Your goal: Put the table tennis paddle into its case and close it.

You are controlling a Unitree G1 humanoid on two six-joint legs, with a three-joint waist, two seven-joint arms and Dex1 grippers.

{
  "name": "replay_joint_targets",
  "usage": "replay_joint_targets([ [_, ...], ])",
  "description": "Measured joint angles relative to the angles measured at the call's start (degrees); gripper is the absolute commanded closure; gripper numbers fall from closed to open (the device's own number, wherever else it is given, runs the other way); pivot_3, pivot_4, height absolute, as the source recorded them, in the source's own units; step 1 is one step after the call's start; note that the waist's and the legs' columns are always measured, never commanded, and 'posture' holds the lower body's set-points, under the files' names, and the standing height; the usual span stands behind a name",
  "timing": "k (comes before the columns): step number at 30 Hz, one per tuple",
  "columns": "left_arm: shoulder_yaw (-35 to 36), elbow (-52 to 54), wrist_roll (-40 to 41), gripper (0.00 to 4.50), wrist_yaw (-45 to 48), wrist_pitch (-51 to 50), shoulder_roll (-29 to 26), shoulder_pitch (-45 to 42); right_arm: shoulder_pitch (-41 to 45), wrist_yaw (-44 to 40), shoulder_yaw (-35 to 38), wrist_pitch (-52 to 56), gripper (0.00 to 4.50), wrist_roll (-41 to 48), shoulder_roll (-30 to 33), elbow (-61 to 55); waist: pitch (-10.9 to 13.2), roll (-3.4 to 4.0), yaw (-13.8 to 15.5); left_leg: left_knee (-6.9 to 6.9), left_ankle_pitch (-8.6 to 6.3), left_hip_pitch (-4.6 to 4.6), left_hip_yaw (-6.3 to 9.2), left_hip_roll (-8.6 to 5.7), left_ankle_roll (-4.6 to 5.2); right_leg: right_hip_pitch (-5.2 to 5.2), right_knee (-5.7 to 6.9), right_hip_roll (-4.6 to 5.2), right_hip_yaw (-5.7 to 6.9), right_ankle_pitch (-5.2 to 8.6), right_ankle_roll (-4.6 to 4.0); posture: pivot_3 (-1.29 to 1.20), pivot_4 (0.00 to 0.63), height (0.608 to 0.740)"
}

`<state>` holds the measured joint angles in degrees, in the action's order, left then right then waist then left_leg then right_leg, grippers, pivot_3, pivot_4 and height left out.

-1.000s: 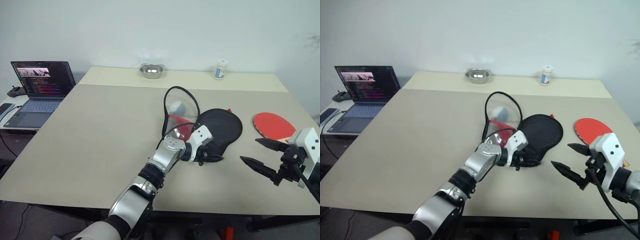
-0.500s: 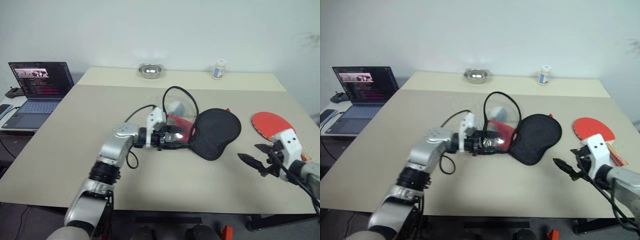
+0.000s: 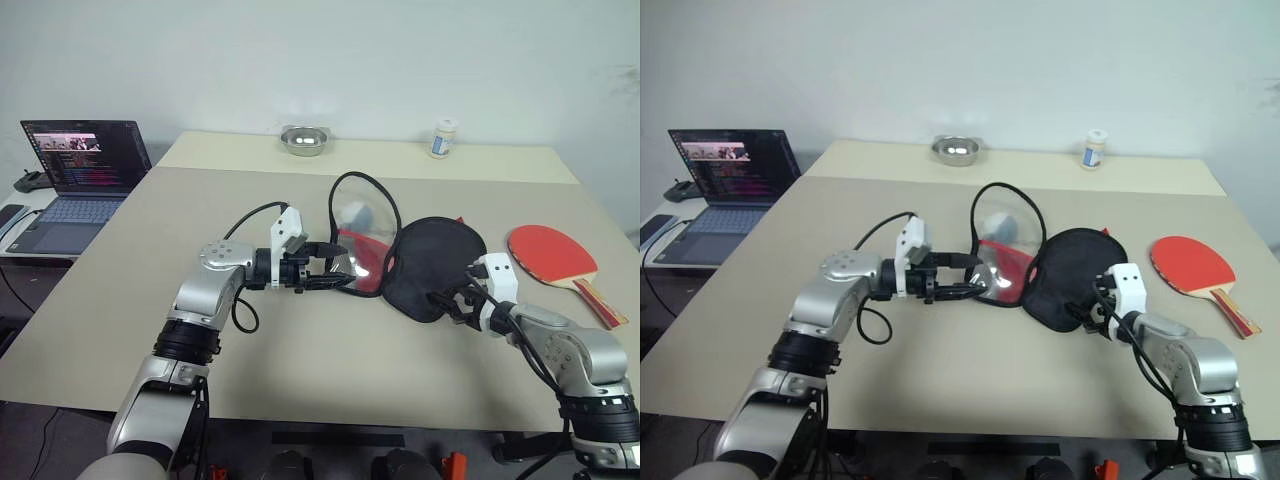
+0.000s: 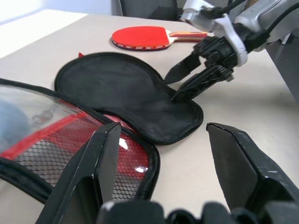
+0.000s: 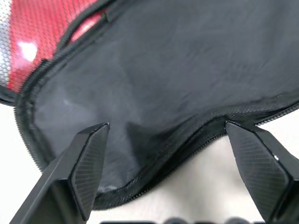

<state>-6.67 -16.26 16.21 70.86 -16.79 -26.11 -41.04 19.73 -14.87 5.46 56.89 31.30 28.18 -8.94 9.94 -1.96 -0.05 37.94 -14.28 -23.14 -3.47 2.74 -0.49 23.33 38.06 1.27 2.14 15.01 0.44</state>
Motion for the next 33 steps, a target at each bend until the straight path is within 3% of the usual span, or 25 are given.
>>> replay_joint_targets([
  [7, -0.34, 0.6, -0.33, 1.34, 0.12, 0.09, -1.2, 0.82, -0.23, 1.98, 0.58, 5.7, 0.14, -0.7, -0.68, -5.5, 0.0, 0.01, -0.03, -0.01, 0.0, 0.02, 0.0, 0.03, 0.0, 0.01, 0.03, 0.0, 0.01, 0.0, 0.0, 0.0, 0.15, 0.74],
  [12, -0.35, 0.6, -0.33, 1.34, 0.27, 0.21, -1.57, 0.96, -0.92, 4.24, 4.83, 10.05, 0.14, -0.46, -2.01, -9.47, 0.0, 0.01, -0.01, 0.0, 0.0, 0.01, -0.03, 0.0, 0.0, 0.01, 0.03, 0.02, -0.01, 0.0, 0.0, 0.0, 0.15, 0.74],
  [26, -0.83, 0.56, -0.4, 1.34, -0.28, 1.34, -0.99, 0.94, 4.22, 4.83, 3.19, 3.74, 0.14, -4.49, -9.72, 1.53, 0.0, 0.01, -0.46, -0.01, 0.0, 0.09, -0.04, 0.04, 0.0, 0.01, 0.11, -0.03, -0.05, 0.0, 0.0, 0.0, 0.15, 0.74],
  [29, -0.83, 0.56, -0.4, 1.29, -0.35, 1.38, -0.99, 1.04, 4.75, 3.61, 2.2, 3.47, 0.72, -4.72, -10.86, 1.83, 0.0, 0.01, -0.55, -0.03, 0.0, 0.1, -0.03, 0.08, 0.0, 0.01, 0.12, -0.07, -0.05, 0.0, 0.0, 0.0, 0.15, 0.74],
  [33, -0.83, 0.57, -0.4, 1.29, -0.4, 1.85, -0.87, 1.42, 5.03, 2.29, 1.87, 5.68, 2.07, -2.7, -12.84, 1.11, 0.01, 0.03, -0.49, -0.05, 0.0, 0.08, -0.03, 0.08, 0.0, 0.02, 0.09, -0.06, -0.03, -0.01, -0.01, 0.0, 0.15, 0.74],
])
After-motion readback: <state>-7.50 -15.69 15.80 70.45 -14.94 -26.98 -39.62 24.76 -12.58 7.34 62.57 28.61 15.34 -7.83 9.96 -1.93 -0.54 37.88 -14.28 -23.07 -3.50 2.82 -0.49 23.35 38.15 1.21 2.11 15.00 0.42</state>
